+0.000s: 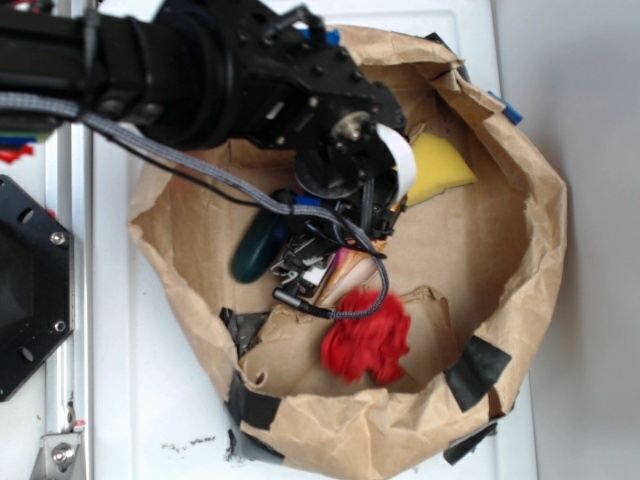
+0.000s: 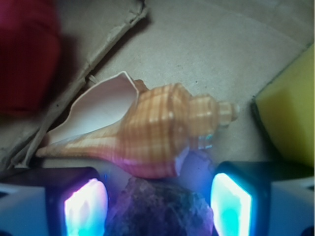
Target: Grab the rock.
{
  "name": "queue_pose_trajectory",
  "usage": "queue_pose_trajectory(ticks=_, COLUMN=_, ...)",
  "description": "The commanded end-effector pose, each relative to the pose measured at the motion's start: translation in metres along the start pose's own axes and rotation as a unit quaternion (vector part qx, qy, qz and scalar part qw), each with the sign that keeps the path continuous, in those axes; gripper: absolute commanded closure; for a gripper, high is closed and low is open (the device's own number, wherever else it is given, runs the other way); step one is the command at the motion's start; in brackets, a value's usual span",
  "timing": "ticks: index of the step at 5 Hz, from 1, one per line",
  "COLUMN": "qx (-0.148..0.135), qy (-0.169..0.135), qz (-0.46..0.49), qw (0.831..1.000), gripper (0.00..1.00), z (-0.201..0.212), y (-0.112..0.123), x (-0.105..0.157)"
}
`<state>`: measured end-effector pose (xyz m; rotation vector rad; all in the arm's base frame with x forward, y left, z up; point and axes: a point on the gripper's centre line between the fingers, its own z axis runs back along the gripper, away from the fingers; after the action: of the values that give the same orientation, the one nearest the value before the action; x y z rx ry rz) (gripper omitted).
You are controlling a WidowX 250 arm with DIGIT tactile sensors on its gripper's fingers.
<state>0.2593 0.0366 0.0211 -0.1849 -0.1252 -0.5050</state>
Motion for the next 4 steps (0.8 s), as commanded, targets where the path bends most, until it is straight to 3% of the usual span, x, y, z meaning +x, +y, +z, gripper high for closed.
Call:
queue_pose_trajectory(ticks=1, qx=-0.001, qy=-0.007, qz=-0.013, qw=1.0, gripper=1.0, z=0.006, y=-0.009, x=0.001)
queue_pose_trajectory(ticks=2, qx=-0.002, qy=-0.034, qz=-0.004, qw=0.999, gripper=1.0, z=0.033, y=-0.006, x=0.004)
queue_pose_trajectory(ticks=3, qx=0.001, qy=-0.092, qz=0.025, qw=0.995, gripper=1.0, z=0.081, y=-0.015, x=0.013)
queue_pose_trajectory(ticks=4, qx=-0.034, qy=-0.108, qz=0.108, qw=0.988, gripper=1.0, z=0.13, y=-0.018, x=0.023)
